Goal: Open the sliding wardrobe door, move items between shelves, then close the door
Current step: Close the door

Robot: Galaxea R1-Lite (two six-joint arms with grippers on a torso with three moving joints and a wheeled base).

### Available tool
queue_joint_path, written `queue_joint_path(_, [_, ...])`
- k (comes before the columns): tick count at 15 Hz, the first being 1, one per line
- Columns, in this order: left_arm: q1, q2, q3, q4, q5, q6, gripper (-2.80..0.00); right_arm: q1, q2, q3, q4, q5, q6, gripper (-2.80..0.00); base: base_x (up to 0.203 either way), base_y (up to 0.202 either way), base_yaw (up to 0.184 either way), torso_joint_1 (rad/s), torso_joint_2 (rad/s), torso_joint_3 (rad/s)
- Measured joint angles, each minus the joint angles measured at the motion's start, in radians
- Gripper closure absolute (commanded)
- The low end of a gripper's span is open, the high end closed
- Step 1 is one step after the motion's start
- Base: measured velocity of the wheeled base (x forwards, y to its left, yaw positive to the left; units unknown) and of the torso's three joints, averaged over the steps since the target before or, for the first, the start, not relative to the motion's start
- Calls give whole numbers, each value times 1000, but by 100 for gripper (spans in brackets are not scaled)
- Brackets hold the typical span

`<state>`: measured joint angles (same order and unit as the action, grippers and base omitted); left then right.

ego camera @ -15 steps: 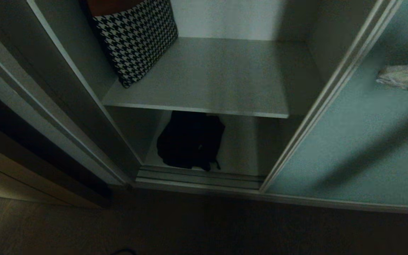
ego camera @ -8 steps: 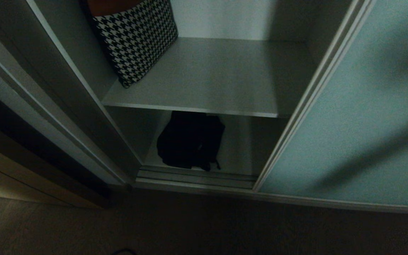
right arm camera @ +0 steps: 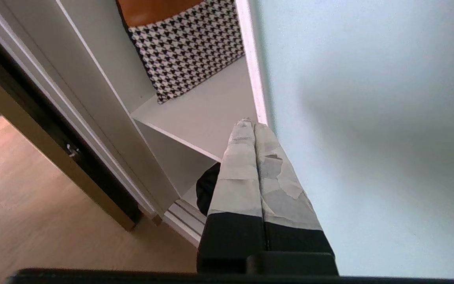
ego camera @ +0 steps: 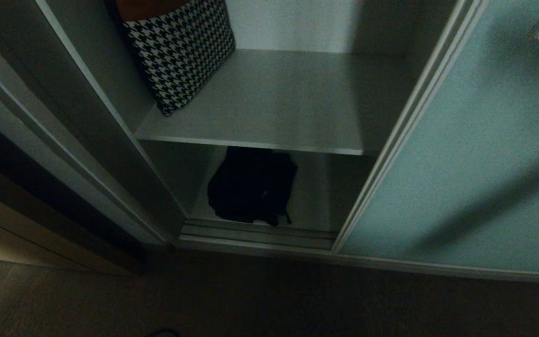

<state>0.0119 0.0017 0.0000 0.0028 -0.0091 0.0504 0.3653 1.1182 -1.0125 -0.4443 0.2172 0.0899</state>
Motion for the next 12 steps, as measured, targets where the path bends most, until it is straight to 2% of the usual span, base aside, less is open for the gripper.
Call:
queue_joint_path(3, [0,0,0,0,0,0,0,68,64,-4,-60,-19,-7,0,0,0,0,0,0,0])
queue_joint_path(6, [0,0,0,0,0,-1,0,114,116,-14,-106,-84,-1,0,0,0,0,0,0,0])
queue_joint_path(12, [0,0,0,0,0,0,0,88,87,-17,-100,-101,71,0,0,0,0,0,0,0])
